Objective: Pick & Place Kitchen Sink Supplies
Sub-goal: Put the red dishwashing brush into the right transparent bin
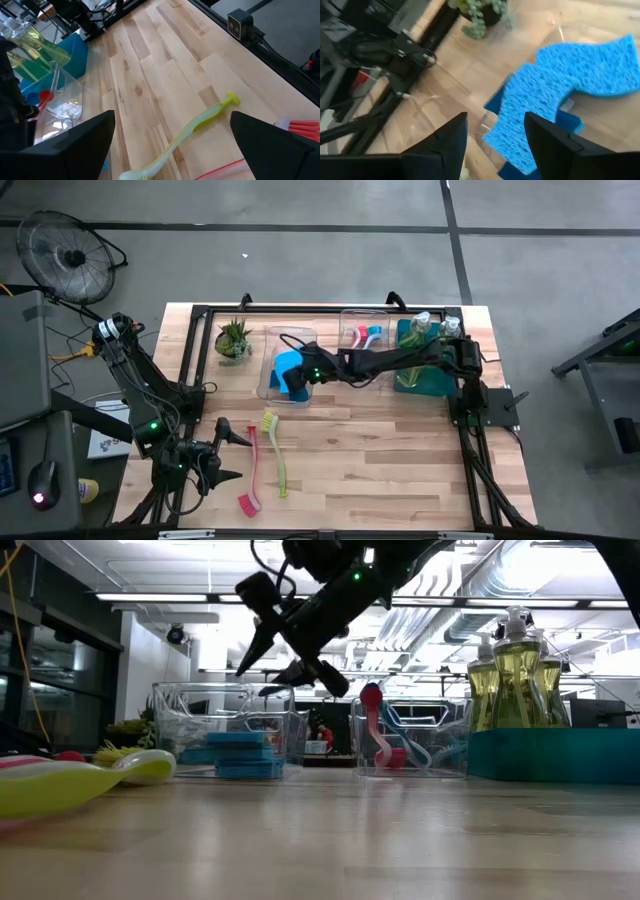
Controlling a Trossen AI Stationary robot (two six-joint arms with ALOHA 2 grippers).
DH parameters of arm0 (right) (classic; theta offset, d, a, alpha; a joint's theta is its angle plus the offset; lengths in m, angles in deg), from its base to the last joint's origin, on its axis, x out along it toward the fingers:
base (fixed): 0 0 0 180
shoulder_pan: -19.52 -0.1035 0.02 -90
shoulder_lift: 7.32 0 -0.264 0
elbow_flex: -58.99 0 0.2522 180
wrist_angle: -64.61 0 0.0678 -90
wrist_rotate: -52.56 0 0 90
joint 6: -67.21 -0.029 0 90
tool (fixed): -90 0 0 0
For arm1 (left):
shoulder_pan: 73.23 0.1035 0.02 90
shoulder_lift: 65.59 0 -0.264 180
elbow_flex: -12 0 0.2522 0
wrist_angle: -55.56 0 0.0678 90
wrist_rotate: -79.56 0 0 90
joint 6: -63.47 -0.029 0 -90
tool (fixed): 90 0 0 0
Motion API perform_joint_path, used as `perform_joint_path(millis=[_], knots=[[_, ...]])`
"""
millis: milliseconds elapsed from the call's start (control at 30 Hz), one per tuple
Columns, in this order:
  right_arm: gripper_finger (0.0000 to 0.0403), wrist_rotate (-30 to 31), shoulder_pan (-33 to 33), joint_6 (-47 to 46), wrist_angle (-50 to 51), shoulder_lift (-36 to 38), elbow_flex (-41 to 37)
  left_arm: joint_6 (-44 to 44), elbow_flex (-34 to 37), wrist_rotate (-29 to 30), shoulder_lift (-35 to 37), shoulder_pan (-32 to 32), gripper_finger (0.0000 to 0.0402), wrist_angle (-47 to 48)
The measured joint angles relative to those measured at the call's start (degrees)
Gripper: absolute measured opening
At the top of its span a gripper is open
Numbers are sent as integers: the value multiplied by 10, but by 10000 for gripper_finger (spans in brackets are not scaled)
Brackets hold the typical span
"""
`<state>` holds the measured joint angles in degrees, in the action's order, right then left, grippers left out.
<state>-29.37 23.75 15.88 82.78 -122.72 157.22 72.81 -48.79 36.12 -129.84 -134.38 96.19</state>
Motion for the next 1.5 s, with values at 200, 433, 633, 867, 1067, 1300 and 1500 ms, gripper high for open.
perform_joint_path(millis=[200,433,633,867,1067,1300,1500], knots=[[187,20,0,13,13,28,0,0,0,0,0,0,390,0],[186,25,-5,27,12,46,0,0,0,8,0,0,390,0],[186,33,-17,43,2,45,0,2,0,9,0,0,390,-2],[185,27,-18,68,-20,53,0,2,0,10,0,0,390,-2],[185,47,-31,107,-25,84,0,2,0,12,0,0,390,-1],[185,71,-69,180,-59,95,0,1,0,30,0,0,390,3],[185,101,-117,216,-60,103,0,1,0,9,0,0,390,5]])
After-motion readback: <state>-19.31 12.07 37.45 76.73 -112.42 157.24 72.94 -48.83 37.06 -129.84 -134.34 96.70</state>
